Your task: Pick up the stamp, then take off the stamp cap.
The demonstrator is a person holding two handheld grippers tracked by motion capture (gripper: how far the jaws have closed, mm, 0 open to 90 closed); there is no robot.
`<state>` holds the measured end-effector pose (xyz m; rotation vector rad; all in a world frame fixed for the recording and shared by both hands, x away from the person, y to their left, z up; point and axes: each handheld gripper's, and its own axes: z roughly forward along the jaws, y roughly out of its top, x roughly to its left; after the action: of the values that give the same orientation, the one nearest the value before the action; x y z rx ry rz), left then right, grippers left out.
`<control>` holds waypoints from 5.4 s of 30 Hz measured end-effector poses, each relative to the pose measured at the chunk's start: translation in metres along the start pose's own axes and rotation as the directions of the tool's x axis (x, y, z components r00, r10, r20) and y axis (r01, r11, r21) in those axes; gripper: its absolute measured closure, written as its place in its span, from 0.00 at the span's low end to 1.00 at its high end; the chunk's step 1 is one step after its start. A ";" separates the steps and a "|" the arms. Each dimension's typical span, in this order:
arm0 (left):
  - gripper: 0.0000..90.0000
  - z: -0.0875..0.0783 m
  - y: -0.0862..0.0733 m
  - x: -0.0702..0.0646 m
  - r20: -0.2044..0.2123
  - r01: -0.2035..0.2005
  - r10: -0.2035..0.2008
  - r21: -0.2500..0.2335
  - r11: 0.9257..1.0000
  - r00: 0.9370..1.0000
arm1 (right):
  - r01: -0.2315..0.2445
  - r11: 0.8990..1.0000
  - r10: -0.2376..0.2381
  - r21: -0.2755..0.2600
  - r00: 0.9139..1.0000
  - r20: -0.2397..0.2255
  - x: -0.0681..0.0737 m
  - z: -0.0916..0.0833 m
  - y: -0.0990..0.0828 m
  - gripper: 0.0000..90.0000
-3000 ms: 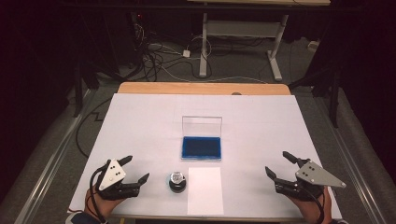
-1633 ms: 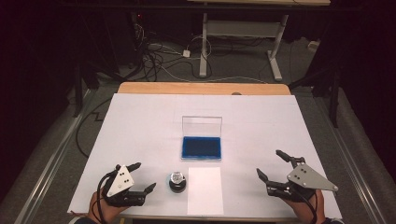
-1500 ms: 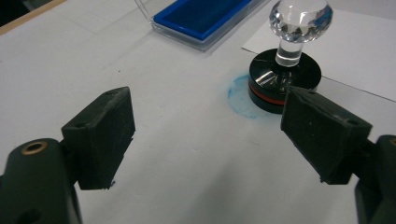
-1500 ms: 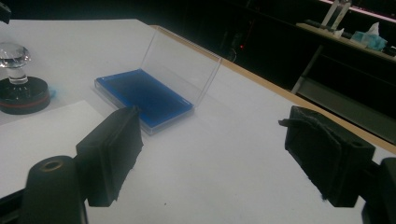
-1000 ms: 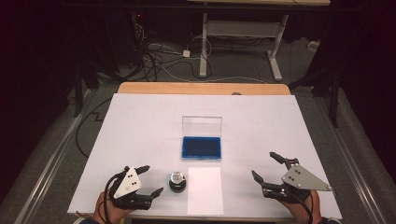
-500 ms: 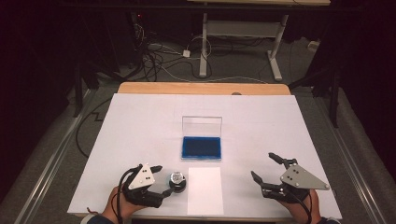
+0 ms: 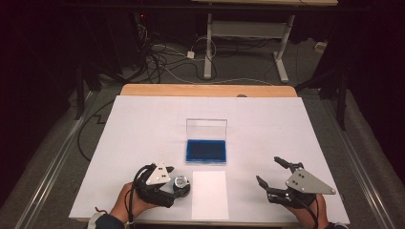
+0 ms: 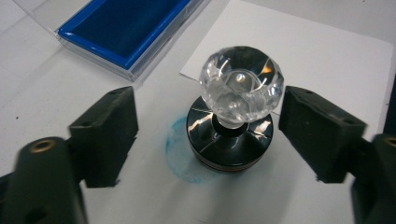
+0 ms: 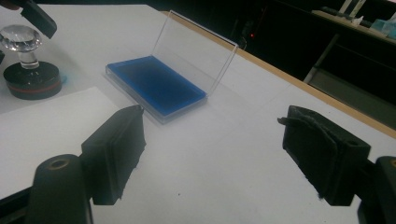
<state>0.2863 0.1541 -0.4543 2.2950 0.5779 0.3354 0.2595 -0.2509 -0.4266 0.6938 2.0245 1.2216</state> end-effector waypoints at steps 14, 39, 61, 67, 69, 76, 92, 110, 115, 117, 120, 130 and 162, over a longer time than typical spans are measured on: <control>0.25 0.009 0.008 0.004 0.022 -0.007 0.006 0.053 0.999 1.000 | 0.002 1.000 -0.002 0.005 1.000 0.002 0.000 0.000 -0.001 0.25; 0.40 0.015 0.019 0.008 0.084 -0.022 0.014 0.099 0.995 0.996 | 0.015 1.000 -0.015 0.017 1.000 -0.010 0.002 0.002 -0.001 0.25; 0.48 0.015 0.036 0.004 0.109 -0.089 0.071 0.173 0.981 0.991 | 0.014 1.000 -0.013 0.022 1.000 -0.023 0.003 0.004 -0.001 0.27; 0.46 0.013 0.035 0.004 0.117 -0.096 0.074 0.196 0.976 0.990 | 0.011 1.000 -0.011 0.023 1.000 -0.022 0.002 0.003 -0.002 0.27; 0.46 0.014 0.035 0.004 0.116 -0.099 0.076 0.202 0.974 0.990 | 0.011 1.000 -0.011 0.023 1.000 -0.022 0.002 0.003 -0.002 0.27; 0.59 0.011 0.034 0.003 0.117 -0.113 0.092 0.195 0.974 0.989 | 0.011 1.000 -0.010 0.024 1.000 -0.026 0.003 0.003 -0.002 0.27; 0.60 0.006 0.035 0.000 0.069 -0.159 0.149 0.169 0.973 0.986 | 0.014 1.000 -0.014 0.027 0.999 -0.029 0.002 0.003 -0.002 0.28; 0.60 0.001 0.030 0.004 0.049 -0.142 0.137 0.113 0.983 0.989 | 0.013 1.000 -0.012 0.027 1.000 -0.019 0.000 0.006 -0.001 0.28; 0.60 -0.001 0.029 0.003 0.029 -0.131 0.129 0.094 0.987 0.991 | 0.012 1.000 -0.011 0.029 1.000 -0.023 -0.001 0.006 -0.001 0.28; 0.60 -0.003 0.028 0.003 0.024 -0.126 0.124 0.081 0.989 0.992 | 0.011 1.000 -0.011 0.028 1.000 -0.024 -0.001 0.005 -0.002 0.28; 0.60 -0.005 0.027 0.003 0.014 -0.115 0.114 0.061 0.991 0.993 | 0.009 1.000 -0.009 0.026 1.000 -0.028 -0.001 0.005 -0.002 0.28; 0.60 -0.009 0.030 0.007 0.029 -0.097 0.097 0.008 0.995 0.995 | 0.005 0.999 -0.003 0.038 0.999 -0.048 -0.001 0.008 -0.003 0.25; 0.60 -0.003 0.072 -0.003 0.083 -0.070 0.077 -0.085 0.994 0.994 | 0.047 0.995 -0.009 0.089 0.919 -0.394 0.062 0.082 0.028 0.19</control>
<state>0.3046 0.1085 -0.4011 2.2432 0.4296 0.2880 0.2854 -0.1499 -0.4462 0.4878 2.4273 1.3357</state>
